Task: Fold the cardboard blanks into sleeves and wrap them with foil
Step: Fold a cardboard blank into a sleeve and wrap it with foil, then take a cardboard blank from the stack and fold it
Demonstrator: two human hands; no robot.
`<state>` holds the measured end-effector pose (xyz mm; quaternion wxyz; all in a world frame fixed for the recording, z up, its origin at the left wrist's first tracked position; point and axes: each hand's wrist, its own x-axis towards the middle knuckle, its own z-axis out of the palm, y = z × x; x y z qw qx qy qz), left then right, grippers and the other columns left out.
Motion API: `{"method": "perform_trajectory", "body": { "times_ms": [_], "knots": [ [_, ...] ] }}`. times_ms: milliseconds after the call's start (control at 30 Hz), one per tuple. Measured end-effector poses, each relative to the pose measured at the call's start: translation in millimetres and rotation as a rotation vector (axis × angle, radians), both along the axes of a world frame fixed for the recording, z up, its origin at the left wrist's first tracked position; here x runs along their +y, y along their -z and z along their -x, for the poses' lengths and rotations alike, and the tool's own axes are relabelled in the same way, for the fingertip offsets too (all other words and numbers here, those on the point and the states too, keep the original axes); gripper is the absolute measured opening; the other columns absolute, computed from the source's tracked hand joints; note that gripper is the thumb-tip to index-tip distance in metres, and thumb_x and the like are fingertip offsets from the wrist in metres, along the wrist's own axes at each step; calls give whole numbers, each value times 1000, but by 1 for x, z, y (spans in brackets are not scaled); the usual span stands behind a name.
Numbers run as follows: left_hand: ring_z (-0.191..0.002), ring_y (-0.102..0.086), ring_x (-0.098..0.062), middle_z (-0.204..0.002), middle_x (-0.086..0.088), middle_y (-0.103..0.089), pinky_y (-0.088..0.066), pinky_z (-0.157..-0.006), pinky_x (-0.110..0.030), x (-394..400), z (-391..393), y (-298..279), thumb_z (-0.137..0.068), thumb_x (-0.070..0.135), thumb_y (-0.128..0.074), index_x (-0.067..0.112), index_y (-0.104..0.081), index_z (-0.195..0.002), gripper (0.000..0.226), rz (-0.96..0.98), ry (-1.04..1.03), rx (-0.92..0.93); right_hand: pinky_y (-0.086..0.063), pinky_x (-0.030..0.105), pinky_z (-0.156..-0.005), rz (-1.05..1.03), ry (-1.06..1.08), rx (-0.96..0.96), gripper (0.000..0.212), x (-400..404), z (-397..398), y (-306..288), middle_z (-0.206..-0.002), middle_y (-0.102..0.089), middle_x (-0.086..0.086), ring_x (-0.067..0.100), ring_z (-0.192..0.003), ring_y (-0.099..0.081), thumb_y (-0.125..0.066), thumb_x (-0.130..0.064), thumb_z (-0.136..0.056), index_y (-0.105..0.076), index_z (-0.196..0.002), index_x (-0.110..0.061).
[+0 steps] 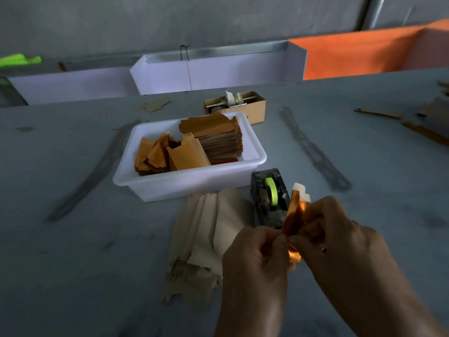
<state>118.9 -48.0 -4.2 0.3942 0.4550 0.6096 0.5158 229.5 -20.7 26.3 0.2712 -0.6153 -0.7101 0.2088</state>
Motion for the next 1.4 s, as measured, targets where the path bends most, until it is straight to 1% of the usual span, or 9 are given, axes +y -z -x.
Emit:
{"method": "perform_trajectory", "body": {
  "times_ms": [100,233,400,667,733,867,967,1167,1400],
  "knots": [
    [-62,-68,-8,-76,-9,-69,-57,-59,-26,-1,-2,3,-88,13,-62,27,-64,-71,23,-107,-69,73,-48,32,-59,1,58,-44,38,1,-1,1,-64,-60,-9,11,-63,-58,-63,-55,-66,-42,-85,-29],
    [-60,-69,-6,-72,-5,-71,-54,-52,-18,-1,0,0,-87,15,-64,18,-68,-77,11,-82,-75,10,-43,13,-51,99,28,235,47,4,-9,8,-66,-65,-15,-1,-63,-60,-62,-65,-49,-55,-78,-29],
    [-69,-71,-14,-73,2,-71,-60,-65,-38,1,2,2,-85,24,-67,25,-70,-80,6,118,-31,-77,-51,50,-80,382,-89,640,17,5,-9,22,-71,-69,12,34,-76,-65,-71,-31,-63,-71,-74,-19],
    [-66,-72,-19,-72,-5,-73,-53,-48,-25,9,15,6,-90,14,-62,12,-58,-96,8,301,108,-414,-47,45,-72,430,-150,711,24,15,-14,35,-66,-64,15,27,-65,-59,-57,-2,-87,-70,-74,-18],
    [-66,-71,-14,-71,1,-72,-49,-44,-24,13,23,9,-96,24,-53,19,-58,-88,10,234,71,-145,-43,43,-68,363,-77,682,19,30,-29,37,-62,-59,13,25,-63,-54,-57,-5,-87,-68,-76,-15],
    [-94,-56,-11,-98,8,-57,-40,-69,-24,31,50,6,-94,51,-41,27,-53,-99,28,176,-208,982,-45,29,-55,115,250,444,15,83,-62,49,-74,-65,1,21,-64,-61,-59,-18,-89,-65,-103,-22],
    [-111,-44,-17,-120,-2,-45,-43,-83,-27,47,57,15,-87,61,-47,17,-46,-122,56,340,-190,1118,-50,31,-50,102,336,250,13,112,-68,66,-79,-67,4,29,-61,-63,-58,-24,-88,-61,-101,-23],
    [-87,-49,-12,-99,1,-50,-37,-67,-23,58,66,28,-81,47,-68,16,-55,-102,39,418,-204,932,-42,44,-93,80,369,-190,38,124,-65,98,-122,-50,19,38,-112,-45,-54,-29,-90,-57,-122,-10],
    [-50,-48,-9,-55,5,-56,-35,-52,-23,51,100,21,-80,37,-71,11,-62,-71,29,363,-158,441,-51,37,-82,-171,344,103,32,85,-67,72,-119,-48,9,30,-98,-57,-59,-30,-86,-61,-114,-13]
  ]
}}
